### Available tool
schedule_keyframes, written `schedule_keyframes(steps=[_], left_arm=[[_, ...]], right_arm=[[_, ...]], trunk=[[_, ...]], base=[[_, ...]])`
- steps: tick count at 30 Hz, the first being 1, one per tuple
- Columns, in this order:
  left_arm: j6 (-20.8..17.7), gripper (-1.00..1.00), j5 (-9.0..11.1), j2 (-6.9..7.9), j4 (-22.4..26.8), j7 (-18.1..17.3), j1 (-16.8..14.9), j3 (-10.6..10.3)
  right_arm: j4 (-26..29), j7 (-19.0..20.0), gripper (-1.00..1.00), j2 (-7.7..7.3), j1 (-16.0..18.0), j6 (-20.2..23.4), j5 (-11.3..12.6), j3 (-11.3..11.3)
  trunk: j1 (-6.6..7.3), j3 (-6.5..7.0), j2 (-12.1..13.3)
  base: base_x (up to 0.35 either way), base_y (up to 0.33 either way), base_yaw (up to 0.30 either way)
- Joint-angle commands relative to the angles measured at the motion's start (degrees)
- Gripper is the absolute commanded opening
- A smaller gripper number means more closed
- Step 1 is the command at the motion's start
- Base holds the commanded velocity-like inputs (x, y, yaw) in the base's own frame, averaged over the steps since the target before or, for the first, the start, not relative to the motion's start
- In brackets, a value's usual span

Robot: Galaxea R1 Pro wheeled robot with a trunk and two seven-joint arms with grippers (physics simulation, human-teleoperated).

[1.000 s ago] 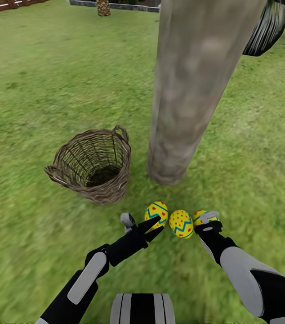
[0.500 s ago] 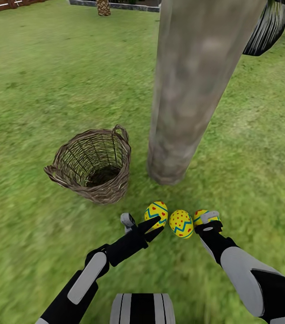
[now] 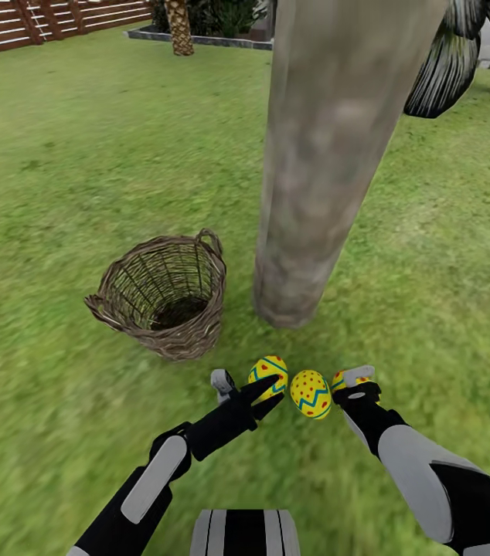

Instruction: Take the three Easter eggs out of the wicker basket on the lawn in the garden, then place them on the lawn next to a single tree (choose any tree) so that all three eggs are next to the same tree and none are left in the basket.

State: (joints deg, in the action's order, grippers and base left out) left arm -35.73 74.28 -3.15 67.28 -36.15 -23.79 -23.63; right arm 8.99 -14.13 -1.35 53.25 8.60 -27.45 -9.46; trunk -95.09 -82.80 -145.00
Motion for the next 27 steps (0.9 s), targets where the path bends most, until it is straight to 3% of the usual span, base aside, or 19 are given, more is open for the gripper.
schedule_keyframes(steps=[1,11,13,16,22,27], left_arm=[[-0.39,1.00,0.43,0.00,-0.03,0.03,-0.02,-0.01],[-0.47,1.00,0.43,0.12,-0.02,-0.05,-0.02,0.06],[-0.48,1.00,0.43,0.15,0.02,-0.06,-0.02,0.07],[-0.50,1.00,0.43,0.18,0.12,-0.04,-0.02,0.17],[-0.61,1.00,0.46,0.32,0.13,0.09,-0.17,0.32],[-1.78,1.00,0.45,0.78,0.36,0.12,-1.91,0.49]], right_arm=[[0.11,0.00,1.00,0.03,0.01,0.27,-0.59,-0.39],[5.75,0.46,1.00,-0.09,0.01,0.76,-0.37,-1.00],[7.03,0.49,1.00,-0.09,0.01,1.12,0.88,-1.05],[9.00,0.51,1.00,-0.20,0.01,2.79,4.83,-0.82],[9.49,0.54,1.00,-0.45,-0.06,3.88,6.03,-0.73],[9.47,4.11,1.00,-2.38,-0.28,7.46,5.84,-0.66]], trunk=[[0.03,0.20,0.00],[0.29,2.41,0.14],[0.34,2.85,0.16],[0.42,3.52,0.20],[0.57,4.85,0.28],[0.70,5.96,0.35]], base=[[0.000,0.000,0.000],[0.000,0.000,0.000],[0.000,0.000,0.000],[0.000,0.000,0.000],[0.000,0.000,0.000],[0.000,0.000,0.000]])
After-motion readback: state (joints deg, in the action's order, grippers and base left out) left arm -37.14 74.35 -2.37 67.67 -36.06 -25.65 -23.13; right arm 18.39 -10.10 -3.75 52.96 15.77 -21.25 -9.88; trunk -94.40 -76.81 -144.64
